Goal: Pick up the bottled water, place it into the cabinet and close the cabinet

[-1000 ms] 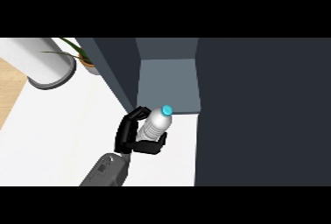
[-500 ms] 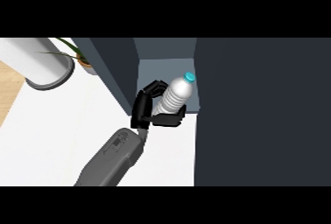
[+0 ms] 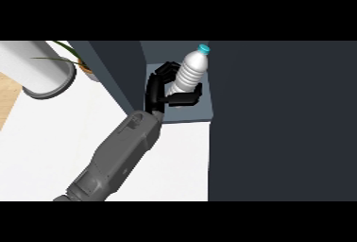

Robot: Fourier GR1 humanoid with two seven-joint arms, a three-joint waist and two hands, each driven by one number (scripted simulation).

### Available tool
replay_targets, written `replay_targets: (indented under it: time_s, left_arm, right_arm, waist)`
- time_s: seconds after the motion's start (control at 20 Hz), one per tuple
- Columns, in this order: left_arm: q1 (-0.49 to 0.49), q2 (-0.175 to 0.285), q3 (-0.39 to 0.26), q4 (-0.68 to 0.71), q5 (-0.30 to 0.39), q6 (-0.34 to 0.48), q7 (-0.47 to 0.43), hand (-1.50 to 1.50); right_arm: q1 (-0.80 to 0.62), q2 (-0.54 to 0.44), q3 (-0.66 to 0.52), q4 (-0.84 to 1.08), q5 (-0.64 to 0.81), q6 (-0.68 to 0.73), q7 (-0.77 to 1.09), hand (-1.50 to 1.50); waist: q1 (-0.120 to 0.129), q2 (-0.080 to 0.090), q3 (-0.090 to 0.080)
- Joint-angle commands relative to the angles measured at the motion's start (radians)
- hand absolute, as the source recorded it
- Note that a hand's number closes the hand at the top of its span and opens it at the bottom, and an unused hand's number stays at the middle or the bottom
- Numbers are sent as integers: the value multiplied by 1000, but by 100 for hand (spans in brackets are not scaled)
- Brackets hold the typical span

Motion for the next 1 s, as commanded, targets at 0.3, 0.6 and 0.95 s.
replay_targets:
  time_s: [0.3,0.6,0.95]
  left_arm:
    - [-178,19,-2,336,-106,215,-17,150]
    - [-276,11,19,461,-128,276,-13,-150]
    - [-274,35,71,431,-105,189,-159,-150]
  right_arm:
    - [17,-17,-60,-53,-105,40,-10,-150]
    - [29,-26,-68,-65,-108,62,0,-150]
    - [-3,0,-26,-41,-79,67,2,-150]
  waist:
    - [-18,11,1]
    - [-23,18,-1]
    - [-16,21,-2]
